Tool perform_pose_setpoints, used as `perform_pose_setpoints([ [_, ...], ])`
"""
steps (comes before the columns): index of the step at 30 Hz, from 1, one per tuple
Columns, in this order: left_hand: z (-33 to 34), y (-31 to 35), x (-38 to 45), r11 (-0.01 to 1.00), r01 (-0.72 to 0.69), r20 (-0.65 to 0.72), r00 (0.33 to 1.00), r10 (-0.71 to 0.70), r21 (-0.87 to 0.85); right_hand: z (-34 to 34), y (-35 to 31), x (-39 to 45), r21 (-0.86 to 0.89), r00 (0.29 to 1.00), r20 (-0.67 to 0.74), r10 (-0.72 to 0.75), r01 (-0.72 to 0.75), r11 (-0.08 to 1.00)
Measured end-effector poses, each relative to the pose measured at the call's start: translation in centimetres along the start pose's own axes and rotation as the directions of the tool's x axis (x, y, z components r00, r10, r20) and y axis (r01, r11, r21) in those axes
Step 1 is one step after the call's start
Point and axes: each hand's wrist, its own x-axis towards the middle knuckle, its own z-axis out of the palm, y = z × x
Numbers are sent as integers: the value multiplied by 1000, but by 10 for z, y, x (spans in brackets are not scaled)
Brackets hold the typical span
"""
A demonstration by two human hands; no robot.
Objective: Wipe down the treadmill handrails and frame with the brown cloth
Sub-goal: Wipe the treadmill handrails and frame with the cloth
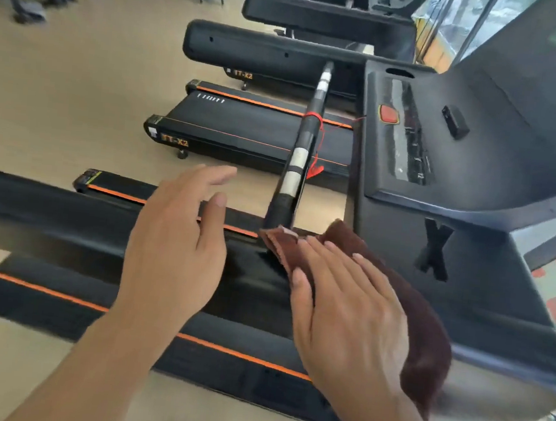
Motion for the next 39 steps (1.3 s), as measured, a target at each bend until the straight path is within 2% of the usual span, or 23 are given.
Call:
perform_pose_setpoints([
  [3,-22,-20,1,999,53,-94,994,-54,-9,14,-25,10,-12,996,26,-83,83,996],
  [8,-50,-51,13,997,60,-156,986,-66,-45,35,-72,24,-12,985,62,-161,162,987],
  [15,-97,-119,44,998,1,-112,994,-8,-63,79,-168,59,-22,983,88,-162,165,986],
  [21,-132,-164,78,988,-26,-51,999,18,-149,107,-241,92,8,975,195,-108,108,994],
  [24,-129,-163,91,977,-68,-23,998,65,-204,102,-235,93,12,969,230,-91,91,996],
  [27,-117,-145,91,956,-140,52,986,158,-258,83,-209,88,-11,969,245,-11,15,1000],
  [33,-81,-100,73,955,-275,257,920,295,-113,29,-121,61,-182,951,165,261,-230,956],
  [36,-74,-90,68,952,-291,317,898,306,-96,21,-106,53,-170,961,110,255,-234,957],
  [39,-82,-99,68,968,-244,286,925,251,-60,26,-110,51,-160,973,53,224,-213,964],
])
